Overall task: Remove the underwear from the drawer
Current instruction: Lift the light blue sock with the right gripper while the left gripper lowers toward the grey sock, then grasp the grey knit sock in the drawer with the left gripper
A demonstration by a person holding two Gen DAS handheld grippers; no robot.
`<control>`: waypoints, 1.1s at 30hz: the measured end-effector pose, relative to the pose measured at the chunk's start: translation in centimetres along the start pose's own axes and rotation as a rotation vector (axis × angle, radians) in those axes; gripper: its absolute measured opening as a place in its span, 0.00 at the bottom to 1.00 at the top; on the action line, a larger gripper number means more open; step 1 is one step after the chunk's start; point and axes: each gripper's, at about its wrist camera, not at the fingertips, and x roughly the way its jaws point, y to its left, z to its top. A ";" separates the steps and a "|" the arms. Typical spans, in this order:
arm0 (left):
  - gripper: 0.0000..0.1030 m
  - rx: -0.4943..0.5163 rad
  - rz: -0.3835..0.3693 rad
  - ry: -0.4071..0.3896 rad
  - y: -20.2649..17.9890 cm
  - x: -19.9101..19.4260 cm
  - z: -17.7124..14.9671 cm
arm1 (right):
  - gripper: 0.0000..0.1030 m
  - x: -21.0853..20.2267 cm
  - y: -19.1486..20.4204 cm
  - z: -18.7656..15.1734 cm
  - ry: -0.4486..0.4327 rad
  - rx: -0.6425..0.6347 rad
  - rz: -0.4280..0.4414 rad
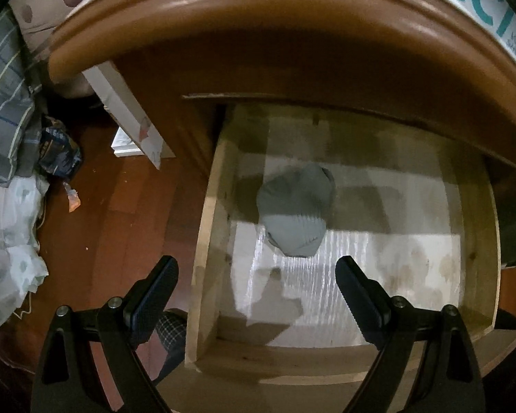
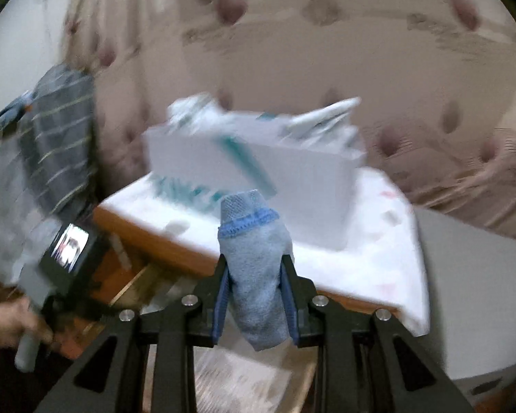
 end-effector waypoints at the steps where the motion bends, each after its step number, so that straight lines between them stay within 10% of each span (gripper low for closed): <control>1: 0.88 0.000 0.002 0.001 0.0 0.1 0.0 | 0.27 -0.3 -0.9 0.6 -0.014 0.026 -0.040; 14: 0.89 0.028 0.001 -0.019 -0.7 -0.1 -0.1 | 0.27 1.4 -8.8 5.5 -0.050 0.187 -0.367; 33: 0.85 0.151 -0.052 0.238 -3.8 6.3 1.8 | 0.27 5.8 -10.2 1.4 -0.002 0.187 -0.321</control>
